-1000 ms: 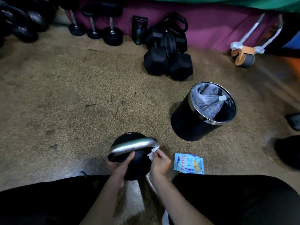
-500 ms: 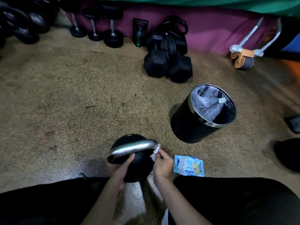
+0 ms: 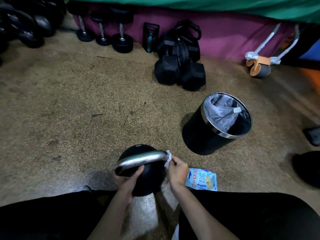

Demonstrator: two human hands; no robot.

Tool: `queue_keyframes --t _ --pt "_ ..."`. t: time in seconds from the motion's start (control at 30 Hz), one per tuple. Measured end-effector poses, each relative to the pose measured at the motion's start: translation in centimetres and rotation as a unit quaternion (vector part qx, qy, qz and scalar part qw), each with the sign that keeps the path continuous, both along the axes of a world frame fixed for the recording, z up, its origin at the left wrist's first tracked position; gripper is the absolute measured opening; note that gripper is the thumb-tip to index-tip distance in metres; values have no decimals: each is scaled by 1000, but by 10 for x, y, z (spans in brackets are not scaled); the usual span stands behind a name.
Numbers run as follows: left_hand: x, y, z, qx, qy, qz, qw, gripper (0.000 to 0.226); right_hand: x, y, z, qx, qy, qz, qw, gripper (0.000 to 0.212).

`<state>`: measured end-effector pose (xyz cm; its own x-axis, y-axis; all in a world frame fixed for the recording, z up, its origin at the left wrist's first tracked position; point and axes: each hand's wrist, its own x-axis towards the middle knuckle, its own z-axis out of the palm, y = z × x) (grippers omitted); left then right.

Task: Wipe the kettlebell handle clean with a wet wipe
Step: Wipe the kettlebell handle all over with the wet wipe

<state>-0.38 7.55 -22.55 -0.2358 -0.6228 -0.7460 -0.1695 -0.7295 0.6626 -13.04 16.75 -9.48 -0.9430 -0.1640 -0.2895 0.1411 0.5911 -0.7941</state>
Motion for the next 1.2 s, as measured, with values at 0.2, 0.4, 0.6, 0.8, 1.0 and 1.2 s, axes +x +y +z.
queue_keyframes --t 0.2,0.4,0.6,0.8,1.0,1.2 --pt "0 0 1 -1 3 -12 1000 166 -31 -14 1 33 -8 52 998 32" --pt "3 -5 -20 37 -18 -29 999 150 -17 4 6 -2 29 75 997 36" --pt "2 -5 -44 43 -45 -27 998 145 -42 -9 -1 75 -43 117 989 36" --pt "0 0 -24 2 -54 19 998 153 -53 1 10 43 -24 210 977 35" --pt "-1 0 -9 -4 -44 13 999 160 -62 -13 13 82 -90 234 965 33" --pt "0 0 -11 5 -56 3 998 154 -71 -10 32 69 -75 281 954 33"
